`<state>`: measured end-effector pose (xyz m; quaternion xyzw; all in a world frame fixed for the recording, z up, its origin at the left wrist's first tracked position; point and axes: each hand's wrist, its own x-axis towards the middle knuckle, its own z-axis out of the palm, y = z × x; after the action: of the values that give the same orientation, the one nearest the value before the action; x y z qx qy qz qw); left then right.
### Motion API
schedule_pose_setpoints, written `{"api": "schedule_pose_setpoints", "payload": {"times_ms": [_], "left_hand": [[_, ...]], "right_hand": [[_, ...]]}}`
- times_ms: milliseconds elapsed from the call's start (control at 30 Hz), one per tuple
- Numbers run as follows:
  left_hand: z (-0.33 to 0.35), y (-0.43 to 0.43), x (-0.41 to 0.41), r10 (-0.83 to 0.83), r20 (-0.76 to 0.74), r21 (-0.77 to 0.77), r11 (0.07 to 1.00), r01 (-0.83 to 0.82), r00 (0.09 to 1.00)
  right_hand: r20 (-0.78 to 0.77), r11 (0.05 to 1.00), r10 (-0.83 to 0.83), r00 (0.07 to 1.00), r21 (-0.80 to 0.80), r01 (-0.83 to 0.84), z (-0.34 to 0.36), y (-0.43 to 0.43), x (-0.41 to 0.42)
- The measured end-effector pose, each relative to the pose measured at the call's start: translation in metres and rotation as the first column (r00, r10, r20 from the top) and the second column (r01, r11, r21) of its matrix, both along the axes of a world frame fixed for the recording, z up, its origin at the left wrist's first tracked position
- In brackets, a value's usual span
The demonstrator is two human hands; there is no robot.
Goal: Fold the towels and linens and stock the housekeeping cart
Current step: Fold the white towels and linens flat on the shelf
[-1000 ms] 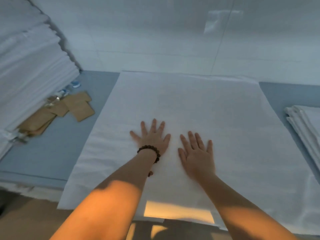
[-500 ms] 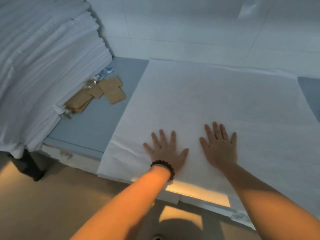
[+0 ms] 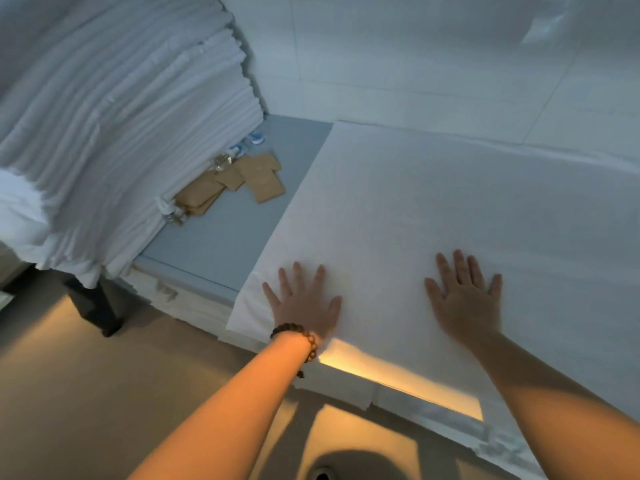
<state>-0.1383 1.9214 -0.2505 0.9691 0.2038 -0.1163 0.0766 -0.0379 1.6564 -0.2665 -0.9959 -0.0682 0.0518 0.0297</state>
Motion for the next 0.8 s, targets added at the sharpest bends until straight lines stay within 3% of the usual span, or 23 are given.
{"api": "schedule_pose_setpoints", "payload": {"times_ms": [133, 333, 500, 667, 800], "left_hand": [[-0.007, -0.02, 0.011, -0.114, 0.01, -0.058, 0.992, 0.114, 0.993], [-0.02, -0.016, 0.028, -0.146, 0.066, 0.013, 0.989, 0.146, 0.987], [-0.017, -0.019, 0.056, -0.132, 0.072, 0.012, 0.991, 0.132, 0.989], [-0.011, -0.025, 0.072, -0.1, 0.05, -0.007, 0.995, 0.101, 0.994], [-0.01, 0.0, 0.066, -0.22, 0.027, 0.003, 0.975, 0.22, 0.975]], "right_hand": [[0.011, 1.0, -0.006, 1.0, 0.007, 0.006, 0.001, -0.001, 0.002], [0.007, 1.0, -0.013, 1.0, -0.015, 0.013, 0.001, -0.001, 0.017], [-0.12, 0.998, -0.055, 0.991, 0.002, 0.056, 0.018, 0.008, 0.044], [-0.075, 0.996, -0.021, 0.997, 0.088, 0.028, 0.014, 0.059, -0.014], [-0.069, 0.999, -0.028, 0.997, 0.034, 0.03, 0.004, 0.066, -0.028]]}}
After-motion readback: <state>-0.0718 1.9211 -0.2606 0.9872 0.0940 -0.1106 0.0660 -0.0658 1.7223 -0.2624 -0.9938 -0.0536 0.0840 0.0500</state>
